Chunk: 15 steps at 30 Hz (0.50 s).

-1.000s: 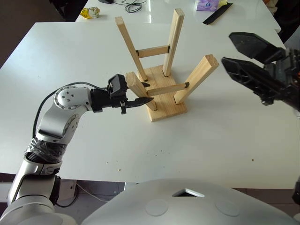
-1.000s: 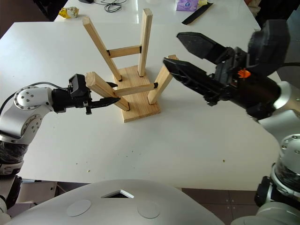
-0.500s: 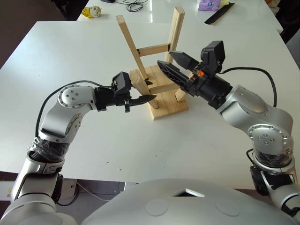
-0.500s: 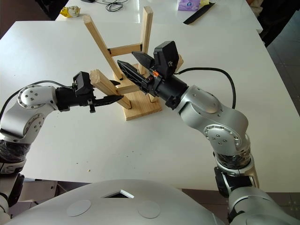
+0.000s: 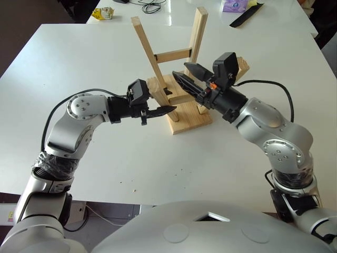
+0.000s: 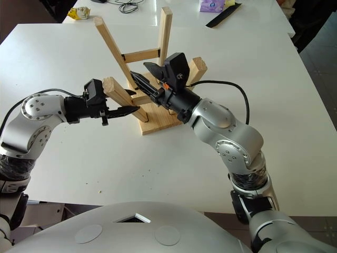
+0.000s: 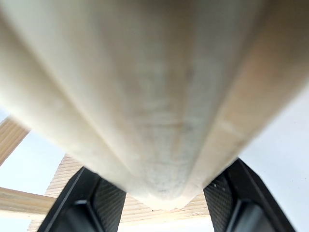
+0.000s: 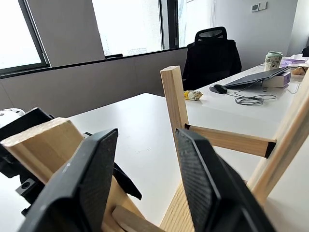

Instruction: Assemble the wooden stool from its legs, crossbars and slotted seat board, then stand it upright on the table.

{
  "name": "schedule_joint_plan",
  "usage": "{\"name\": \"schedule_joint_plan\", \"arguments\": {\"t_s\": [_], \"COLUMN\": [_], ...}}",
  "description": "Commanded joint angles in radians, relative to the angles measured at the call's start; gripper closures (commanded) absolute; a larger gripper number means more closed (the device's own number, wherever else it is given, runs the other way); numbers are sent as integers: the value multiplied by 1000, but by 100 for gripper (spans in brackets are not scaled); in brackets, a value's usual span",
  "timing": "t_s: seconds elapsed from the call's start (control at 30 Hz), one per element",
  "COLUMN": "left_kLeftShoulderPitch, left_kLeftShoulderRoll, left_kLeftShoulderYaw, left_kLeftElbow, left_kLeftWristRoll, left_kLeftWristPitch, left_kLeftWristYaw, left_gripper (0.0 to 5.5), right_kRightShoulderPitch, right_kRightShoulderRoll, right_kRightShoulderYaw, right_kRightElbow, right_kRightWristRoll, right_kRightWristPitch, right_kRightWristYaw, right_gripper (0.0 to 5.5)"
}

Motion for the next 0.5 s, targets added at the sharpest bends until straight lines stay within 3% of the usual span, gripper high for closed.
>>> {"name": "schedule_joint_plan", "arguments": {"t_s": [0.03,0.17,0.37,0.5], "left_kLeftShoulderPitch": [25,0,-16,-11], "left_kLeftShoulderRoll": [3,-7,-14,-14], "left_kLeftShoulderYaw": [-47,-55,-57,-53], "left_kLeftElbow": [52,54,58,64], "left_kLeftWristRoll": [73,70,78,85], "left_kLeftWristPitch": [77,91,100,95], "left_kLeftWristYaw": [5,3,-7,-7], "left_gripper": [343,343,343,343], "right_kRightShoulderPitch": [73,114,149,115], "right_kRightShoulderRoll": [-21,-28,-43,15], "right_kRightShoulderYaw": [35,33,128,52], "right_kRightElbow": [49,156,204,127], "right_kRightWristRoll": [-85,-180,-325,-256], "right_kRightWristPitch": [-31,-89,-121,-99], "right_kRightWristYaw": [63,110,168,167], "right_gripper": [330,330,330,330]}}
